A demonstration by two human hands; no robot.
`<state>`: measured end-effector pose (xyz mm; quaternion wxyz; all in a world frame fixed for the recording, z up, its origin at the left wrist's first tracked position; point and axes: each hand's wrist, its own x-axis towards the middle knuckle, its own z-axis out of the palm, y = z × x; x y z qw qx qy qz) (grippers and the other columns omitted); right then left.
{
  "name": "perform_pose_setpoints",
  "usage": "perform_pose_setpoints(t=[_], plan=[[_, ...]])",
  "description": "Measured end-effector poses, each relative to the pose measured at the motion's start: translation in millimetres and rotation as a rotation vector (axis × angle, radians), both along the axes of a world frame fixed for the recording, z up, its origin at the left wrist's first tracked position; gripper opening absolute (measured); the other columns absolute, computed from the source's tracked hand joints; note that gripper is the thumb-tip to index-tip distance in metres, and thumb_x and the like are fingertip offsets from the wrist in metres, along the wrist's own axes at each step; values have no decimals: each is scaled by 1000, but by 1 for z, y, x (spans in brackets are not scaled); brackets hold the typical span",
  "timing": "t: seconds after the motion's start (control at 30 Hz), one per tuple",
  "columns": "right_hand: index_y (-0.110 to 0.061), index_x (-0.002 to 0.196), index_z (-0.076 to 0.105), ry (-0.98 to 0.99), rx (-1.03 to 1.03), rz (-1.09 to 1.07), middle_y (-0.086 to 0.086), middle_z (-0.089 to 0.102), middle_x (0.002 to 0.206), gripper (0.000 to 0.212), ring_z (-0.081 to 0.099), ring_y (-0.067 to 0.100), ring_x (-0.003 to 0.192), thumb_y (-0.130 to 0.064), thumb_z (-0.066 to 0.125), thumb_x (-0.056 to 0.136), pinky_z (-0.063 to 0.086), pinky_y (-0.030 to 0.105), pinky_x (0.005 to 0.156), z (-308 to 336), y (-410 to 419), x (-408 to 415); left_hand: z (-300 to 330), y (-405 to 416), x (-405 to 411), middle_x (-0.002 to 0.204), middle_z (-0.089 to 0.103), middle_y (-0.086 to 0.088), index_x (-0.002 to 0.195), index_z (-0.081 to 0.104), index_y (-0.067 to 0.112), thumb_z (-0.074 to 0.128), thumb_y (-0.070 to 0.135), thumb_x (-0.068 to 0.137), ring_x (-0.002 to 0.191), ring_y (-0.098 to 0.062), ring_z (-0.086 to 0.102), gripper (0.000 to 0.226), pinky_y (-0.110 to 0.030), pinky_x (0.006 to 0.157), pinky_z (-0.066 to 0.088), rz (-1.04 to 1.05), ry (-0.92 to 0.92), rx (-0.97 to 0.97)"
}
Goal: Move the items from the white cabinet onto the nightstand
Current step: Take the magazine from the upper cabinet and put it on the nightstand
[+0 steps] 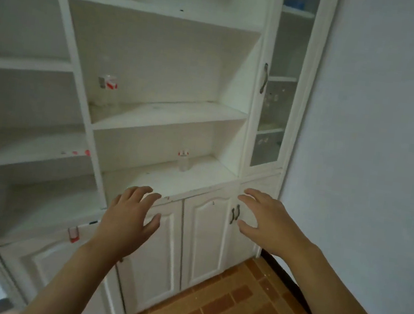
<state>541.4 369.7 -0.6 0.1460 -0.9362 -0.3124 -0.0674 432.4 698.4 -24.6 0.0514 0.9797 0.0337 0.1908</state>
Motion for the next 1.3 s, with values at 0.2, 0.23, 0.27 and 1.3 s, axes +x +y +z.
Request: perform_pose_setpoints(t=[0.2,0.23,0.27,1.3], plan=[[-30,158,36,-127,-22,217,-4,27,167,65,23,14,152,-52,54,99,19,37,124,37,113,61,27,85,-5,144,54,3,141,56,29,33,61,91,133,-23,49,64,-46,107,45,197,-50,11],[-29,157,37,-150,-20,251,-4,27,167,65,24,14,152,-52,54,99,20,37,124,45,131,71,33,98,-4,146,53,3,143,54,29,32,62,91,135,-23,48,65,-46,109,44,226,-56,24],[-29,157,37,-169,-18,286,-5,27,168,66,23,14,152,-53,54,98,20,37,124,53,150,80,40,109,-2,149,51,3,145,53,29,32,62,91,137,-23,46,66,-46,111,42,256,-60,35],[-33,152,43,-671,370,900,-12,38,158,66,32,9,146,-58,50,92,33,45,121,349,495,204,282,343,61,156,43,7,150,43,34,39,57,97,145,-19,36,58,-42,119,33,695,-436,367]])
